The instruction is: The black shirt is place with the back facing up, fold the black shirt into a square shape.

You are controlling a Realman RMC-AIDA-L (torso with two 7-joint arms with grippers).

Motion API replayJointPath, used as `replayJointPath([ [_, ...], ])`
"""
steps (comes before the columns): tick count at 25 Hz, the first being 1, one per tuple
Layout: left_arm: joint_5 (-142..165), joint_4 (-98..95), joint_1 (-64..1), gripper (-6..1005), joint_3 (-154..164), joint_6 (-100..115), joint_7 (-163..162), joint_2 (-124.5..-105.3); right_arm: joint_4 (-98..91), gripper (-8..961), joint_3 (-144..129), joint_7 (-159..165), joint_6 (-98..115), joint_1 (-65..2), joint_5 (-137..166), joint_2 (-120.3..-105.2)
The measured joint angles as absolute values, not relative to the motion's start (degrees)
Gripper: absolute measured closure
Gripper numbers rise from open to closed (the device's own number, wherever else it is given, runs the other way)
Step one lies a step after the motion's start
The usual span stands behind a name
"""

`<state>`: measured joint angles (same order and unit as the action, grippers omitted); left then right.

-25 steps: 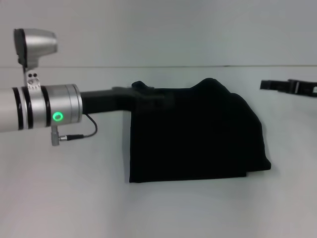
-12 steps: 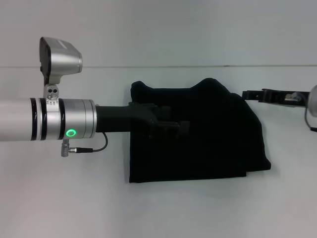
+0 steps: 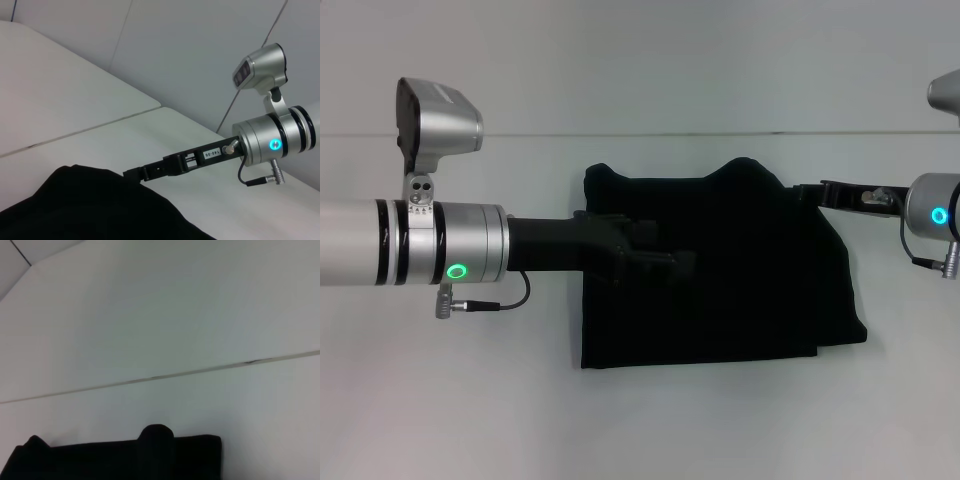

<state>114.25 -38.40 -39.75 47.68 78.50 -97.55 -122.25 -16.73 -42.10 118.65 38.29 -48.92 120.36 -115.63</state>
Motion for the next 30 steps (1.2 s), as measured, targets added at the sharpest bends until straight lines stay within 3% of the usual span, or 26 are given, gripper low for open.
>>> replayJointPath([
  [2,114.3,-38.5,-39.7,171,47.6,78.5,-97.5,-122.16,-16.6,329,-42.1,118.7,38.1,-49.0,120.3,-115.77],
  [4,114.4,-38.6,-39.7,170,47.5,78.5,-97.5,-122.04,-16.3,519,-42.1,118.7,38.0,-49.1,120.2,-115.86],
  [10,115.6,-38.8,-39.8,169,46.9,78.1,-97.5,-121.81,-16.6,697,-42.0,118.7,38.1,-49.2,120.2,-116.39],
  [15,115.7,-38.9,-40.0,168,46.7,77.8,-97.5,-121.67,-17.5,899,-41.6,118.7,38.3,-49.0,120.0,-116.47],
  [26,115.8,-38.6,-40.2,165,46.7,76.2,-97.9,-121.64,-19.2,936,-41.1,118.6,39.5,-47.1,119.2,-116.31],
  [30,115.8,-38.4,-39.9,164,46.7,75.9,-98.0,-121.76,-20.9,935,-41.1,118.6,39.8,-45.9,118.8,-117.1],
])
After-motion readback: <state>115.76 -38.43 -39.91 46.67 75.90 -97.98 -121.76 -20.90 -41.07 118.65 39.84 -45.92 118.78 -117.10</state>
